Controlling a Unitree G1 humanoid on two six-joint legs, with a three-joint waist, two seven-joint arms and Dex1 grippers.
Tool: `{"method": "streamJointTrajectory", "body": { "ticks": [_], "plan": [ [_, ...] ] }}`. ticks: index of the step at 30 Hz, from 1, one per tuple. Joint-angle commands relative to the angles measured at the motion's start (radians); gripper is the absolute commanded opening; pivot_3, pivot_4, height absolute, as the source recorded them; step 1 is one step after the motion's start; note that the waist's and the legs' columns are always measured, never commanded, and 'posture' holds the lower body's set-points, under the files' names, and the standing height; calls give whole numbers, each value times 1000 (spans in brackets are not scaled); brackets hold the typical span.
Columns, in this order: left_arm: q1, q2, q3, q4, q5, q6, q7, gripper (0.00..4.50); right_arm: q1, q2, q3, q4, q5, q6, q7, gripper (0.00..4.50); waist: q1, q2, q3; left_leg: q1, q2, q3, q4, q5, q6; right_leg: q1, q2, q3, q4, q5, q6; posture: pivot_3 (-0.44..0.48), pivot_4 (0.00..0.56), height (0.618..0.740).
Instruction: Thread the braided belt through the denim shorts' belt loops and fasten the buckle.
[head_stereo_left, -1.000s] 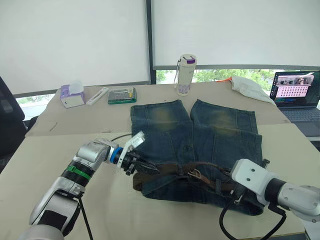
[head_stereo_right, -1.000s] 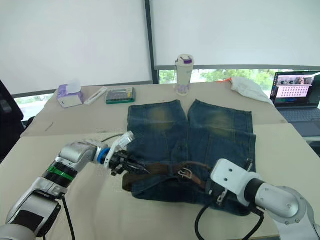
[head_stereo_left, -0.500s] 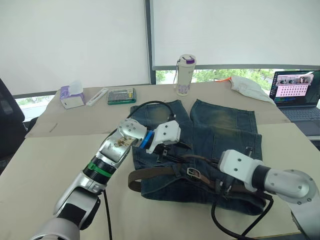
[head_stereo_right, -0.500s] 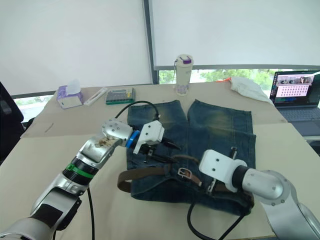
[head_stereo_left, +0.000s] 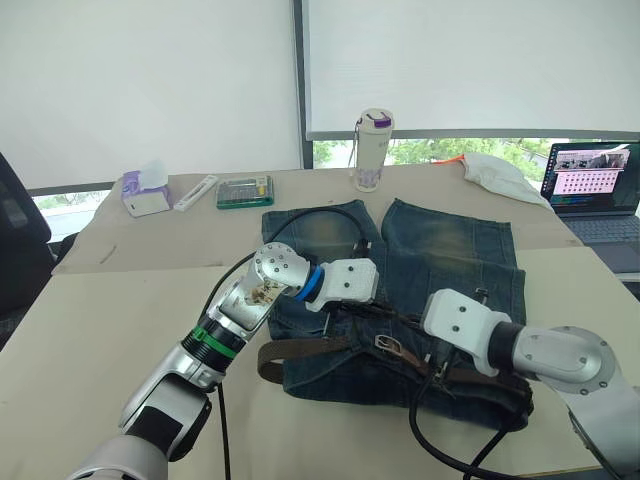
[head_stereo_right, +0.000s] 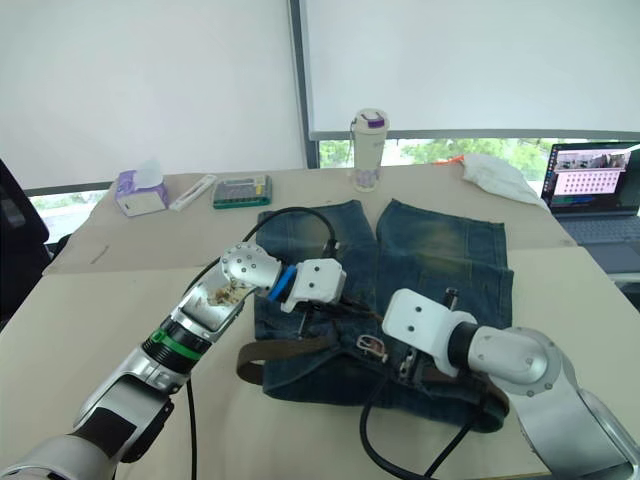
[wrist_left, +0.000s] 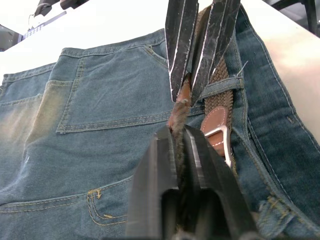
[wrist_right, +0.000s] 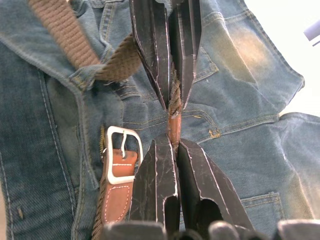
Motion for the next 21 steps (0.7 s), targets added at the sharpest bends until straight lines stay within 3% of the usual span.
{"method": "streamJointTrajectory", "body": {
  "ticks": [1, 4, 15, 21],
  "plan": [
    [-7, 17, 29, 21, 16, -40, 21, 0, -20, 39, -48, -74, 91, 73, 0, 758, 0, 0, 0, 0, 0, 0, 0, 0, 0, 0, 0, 0, 0, 0, 0, 0, 150, 740],
    [34, 50, 61, 25, 21, -51, 48, 0, 17, 62, -33, -62, 56, 122, -80, 1701, -3, 0, 0, 0, 0, 0, 0, 0, 0, 0, 0, 0, 1, 0, 0, 0, 150, 740],
    [176, 109, 58, -48, 56, -56, 97, 0, 166, 59, 107, -19, 20, 114, -189, 1701, -3, 1, -1, 0, 0, -1, 0, 0, 0, -1, 0, 0, 1, 0, 0, 0, 150, 740],
    [196, 110, 58, -56, 64, -54, 97, 0, 196, 33, 111, 21, -6, 69, -207, 1701, -3, 1, -1, 1, 0, -1, 0, 0, 0, 0, 0, -1, 1, 0, 0, 0, 150, 740]
  ]
}}
